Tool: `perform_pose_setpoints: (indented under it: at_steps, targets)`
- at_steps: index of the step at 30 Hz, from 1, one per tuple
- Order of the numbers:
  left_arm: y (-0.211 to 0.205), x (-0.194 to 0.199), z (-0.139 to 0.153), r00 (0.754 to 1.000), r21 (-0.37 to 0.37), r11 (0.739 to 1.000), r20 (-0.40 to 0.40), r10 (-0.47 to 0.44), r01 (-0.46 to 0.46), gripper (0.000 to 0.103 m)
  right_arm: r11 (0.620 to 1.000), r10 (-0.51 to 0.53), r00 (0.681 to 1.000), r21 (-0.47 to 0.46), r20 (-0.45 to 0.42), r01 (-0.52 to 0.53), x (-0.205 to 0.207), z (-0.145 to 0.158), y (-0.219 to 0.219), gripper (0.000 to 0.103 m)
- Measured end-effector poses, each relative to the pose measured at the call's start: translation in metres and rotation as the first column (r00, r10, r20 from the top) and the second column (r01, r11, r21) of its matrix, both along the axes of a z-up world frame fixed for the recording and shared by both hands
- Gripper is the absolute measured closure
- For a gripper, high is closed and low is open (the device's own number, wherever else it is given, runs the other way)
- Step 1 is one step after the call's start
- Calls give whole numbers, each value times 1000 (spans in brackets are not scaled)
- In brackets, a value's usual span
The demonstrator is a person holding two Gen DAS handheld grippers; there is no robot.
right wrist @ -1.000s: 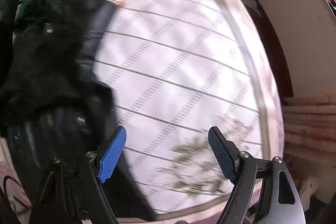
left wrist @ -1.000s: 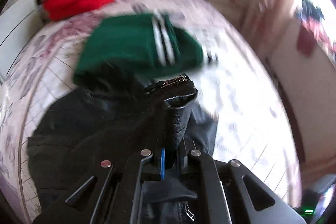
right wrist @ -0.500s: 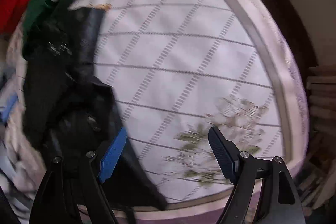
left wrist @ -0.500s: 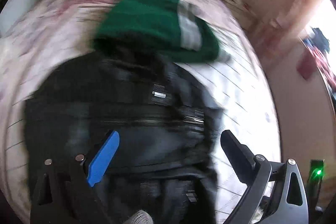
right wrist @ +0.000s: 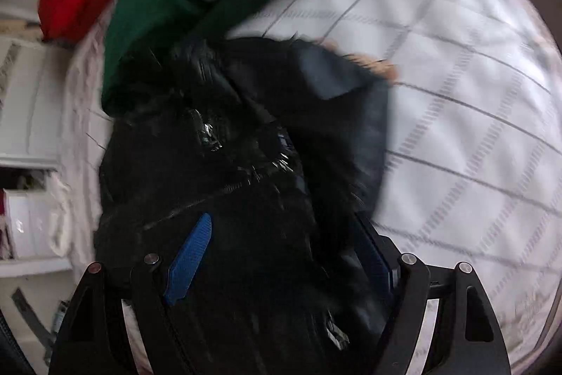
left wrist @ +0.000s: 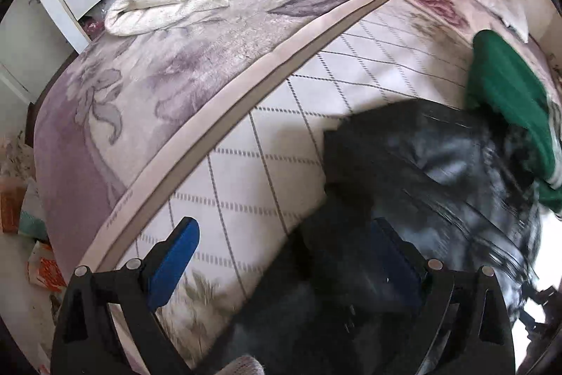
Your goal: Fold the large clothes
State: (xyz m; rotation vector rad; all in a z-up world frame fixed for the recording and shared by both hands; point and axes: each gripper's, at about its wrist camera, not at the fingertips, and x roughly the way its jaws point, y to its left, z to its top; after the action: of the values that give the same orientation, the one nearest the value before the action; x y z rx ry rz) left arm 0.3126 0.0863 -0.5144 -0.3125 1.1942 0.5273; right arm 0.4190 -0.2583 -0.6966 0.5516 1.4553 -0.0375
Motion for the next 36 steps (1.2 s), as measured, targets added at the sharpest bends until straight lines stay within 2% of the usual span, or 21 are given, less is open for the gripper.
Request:
perform_pose_setpoints:
  at_steps: [1,3,5,7,9,10,12,14,16,18,19,20,21,23,24,25,27,28,32,34,36]
  targets:
    - [1,7,-7,1000,6,1000,-10,-10,10,4,998,40,997,-52,-61,-43,11,-17,8,21]
    - [1,20,-17,999,13,999,-32,-39,40,4,993,59,995,-98,-79,-67,19,-26,15,30]
    - [-1,30,-26,996,27,997,-53,-71,72,4,979,59,996,-189,-62,-70,13,-16,12,79]
    - [-3,39,-34,993,37,994,-63,-98,100,4,974,56,998,-220,-36,-63,4,-6,6,99]
    - [-5,46,-40,991,39,992,-75,-115,118,4,977,16,1000,-213,-8,-17,-12,6,-10,103]
    - [-4,49,-43,990,39,992,-80,-117,121,4,968,2,1000,-249,-23,-7,-20,10,-18,103]
    - [-6,54,-49,988,27,991,-84,-128,130,4,972,-38,998,-234,-51,25,-29,11,-32,103]
    - [-9,59,-55,986,19,989,-90,-141,143,4,988,-108,992,-119,-68,100,-37,12,-52,103]
    - [-11,62,-58,985,11,988,-86,-150,152,4,981,-170,985,91,-24,172,-42,19,-70,102]
    - [-15,64,-59,983,18,986,-87,-162,164,4,980,-133,991,153,23,128,-39,27,-79,96]
    - [-17,65,-59,982,26,985,-88,-168,171,4,983,-100,994,160,36,93,-33,27,-76,84]
    - [-18,65,-59,981,34,984,-90,-174,177,4,984,-80,996,164,38,73,-28,24,-74,58]
    - [-19,65,-58,980,41,983,-91,-177,181,4,988,-44,999,147,7,43,-20,13,-70,41]
    - [-21,64,-54,979,52,980,-90,-186,191,4,994,1,998,110,-61,5,-8,-14,-66,35]
    - [-21,63,-52,978,57,979,-91,-188,194,4,996,44,995,87,-85,-37,-5,-22,-62,35]
    - [-22,62,-49,978,65,978,-90,-190,196,4,996,68,994,59,-83,-63,0,-25,-59,44]
    - [-25,57,-34,978,91,975,-59,-198,202,4,993,103,993,-43,-56,-105,1,-11,-57,92]
    - [-28,54,-26,979,104,974,-41,-200,203,4,991,113,993,-72,-40,-116,0,-2,-55,97]
    - [-39,39,-3,980,121,972,-5,-201,200,4,996,13,997,-93,76,-6,-25,45,-81,99]
    - [-43,35,-3,981,124,974,-7,-193,192,4,994,-55,991,-90,125,67,-40,67,-98,99]
    - [-43,38,-14,984,117,977,-27,-175,177,4,990,-70,990,-117,125,85,-33,67,-95,99]
